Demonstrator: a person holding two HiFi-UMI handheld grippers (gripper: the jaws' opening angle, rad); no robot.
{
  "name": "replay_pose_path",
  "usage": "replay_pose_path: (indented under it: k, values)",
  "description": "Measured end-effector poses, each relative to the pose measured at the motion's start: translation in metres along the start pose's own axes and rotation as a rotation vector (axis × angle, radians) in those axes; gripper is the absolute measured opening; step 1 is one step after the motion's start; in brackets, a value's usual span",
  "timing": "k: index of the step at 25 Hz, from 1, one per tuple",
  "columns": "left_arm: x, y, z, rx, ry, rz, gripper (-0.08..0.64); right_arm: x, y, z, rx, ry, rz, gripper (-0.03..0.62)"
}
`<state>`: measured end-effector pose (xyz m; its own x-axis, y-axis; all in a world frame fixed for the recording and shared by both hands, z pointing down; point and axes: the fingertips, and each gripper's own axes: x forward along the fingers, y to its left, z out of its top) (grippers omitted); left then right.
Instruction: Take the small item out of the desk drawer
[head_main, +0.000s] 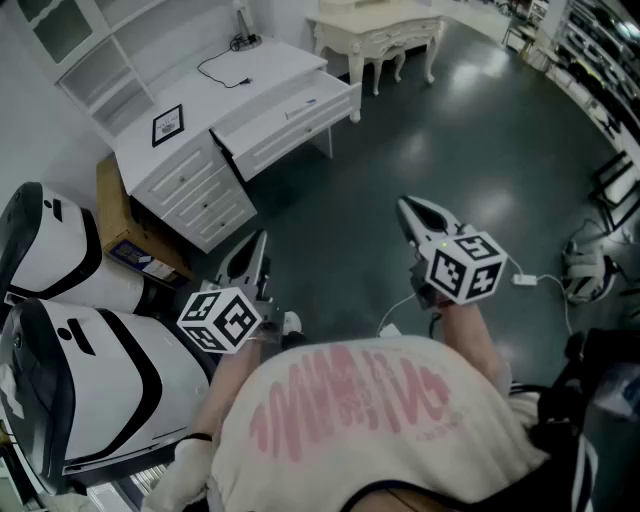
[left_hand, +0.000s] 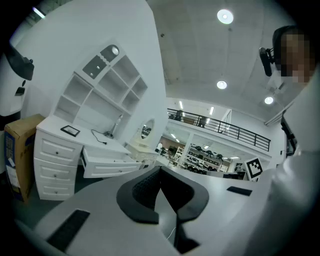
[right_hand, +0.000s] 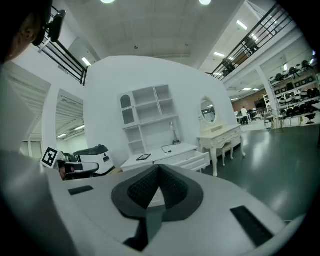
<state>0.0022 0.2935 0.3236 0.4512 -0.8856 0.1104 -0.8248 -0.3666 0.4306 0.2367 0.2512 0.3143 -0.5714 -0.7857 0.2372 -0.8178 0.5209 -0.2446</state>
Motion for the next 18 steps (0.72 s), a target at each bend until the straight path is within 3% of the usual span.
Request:
replay_pose_path:
  k: [8, 18]
  values:
    - [0.016, 0.025, 0.001, -0.012, 0.015, 0.021, 0.029, 0.027, -0.005, -0.006, 0.014, 0.029, -0.01, 0.017]
    - [0.096, 0.104, 0.017, -0.044, 0.044, 0.079, 0.029, 0.127, -0.042, 0.0, 0.079, 0.07, -0.047, 0.017]
